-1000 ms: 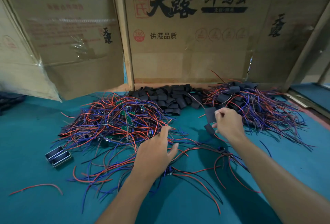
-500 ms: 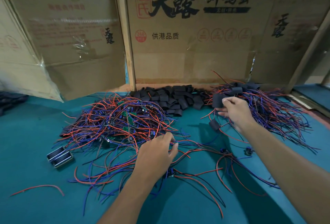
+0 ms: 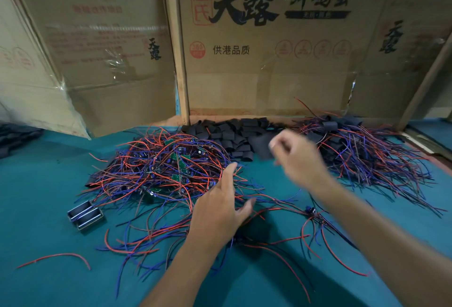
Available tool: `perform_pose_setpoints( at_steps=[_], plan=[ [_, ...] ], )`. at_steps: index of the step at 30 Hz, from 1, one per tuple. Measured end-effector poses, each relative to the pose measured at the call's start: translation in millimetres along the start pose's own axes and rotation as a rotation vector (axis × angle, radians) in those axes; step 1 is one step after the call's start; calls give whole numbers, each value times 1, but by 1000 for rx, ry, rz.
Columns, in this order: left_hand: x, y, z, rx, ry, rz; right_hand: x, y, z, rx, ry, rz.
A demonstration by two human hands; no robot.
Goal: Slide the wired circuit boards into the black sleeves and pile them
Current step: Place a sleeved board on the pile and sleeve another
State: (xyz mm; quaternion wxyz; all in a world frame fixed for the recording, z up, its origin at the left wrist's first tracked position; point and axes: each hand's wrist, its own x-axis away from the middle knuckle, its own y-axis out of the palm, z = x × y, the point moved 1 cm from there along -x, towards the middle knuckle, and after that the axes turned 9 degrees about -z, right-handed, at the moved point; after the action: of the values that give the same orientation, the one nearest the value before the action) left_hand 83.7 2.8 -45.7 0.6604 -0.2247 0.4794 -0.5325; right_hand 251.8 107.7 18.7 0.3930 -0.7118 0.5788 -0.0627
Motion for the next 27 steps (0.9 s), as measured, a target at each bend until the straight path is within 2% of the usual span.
perform_pose_setpoints(
  at_steps=[2, 4, 7, 9, 13, 15, 17, 21, 24, 27],
  plan=[
    [1, 1, 2, 15, 29, 9, 34, 34, -9, 56, -18, -178],
    [3, 2, 3, 19, 63, 25, 55, 51, -13, -65, 21, -239],
    [5, 0, 1, 157, 37, 23, 68, 49, -15, -655, 204, -346],
    [7, -4, 4, 204, 69, -36, 73, 41, -13, -850, 234, -402],
    [8, -22, 3, 201, 146, -168, 78, 32, -2, -952, 228, -290],
    [3, -38, -8, 249, 47, -69, 77, 28, 6, -980, 219, -205],
    [-12, -58, -26, 151, -57, 54, 75, 25, 15, -981, 215, -158],
    [-67, -102, -70, -119, -213, 85, 73, 25, 21, -951, 202, -154],
    [-107, -119, -102, -272, -357, -38, 76, 26, 21, -901, 190, -170],
    [-122, -113, -123, -375, -429, -329, 75, 28, 21, -891, 198, -155]
  ],
)
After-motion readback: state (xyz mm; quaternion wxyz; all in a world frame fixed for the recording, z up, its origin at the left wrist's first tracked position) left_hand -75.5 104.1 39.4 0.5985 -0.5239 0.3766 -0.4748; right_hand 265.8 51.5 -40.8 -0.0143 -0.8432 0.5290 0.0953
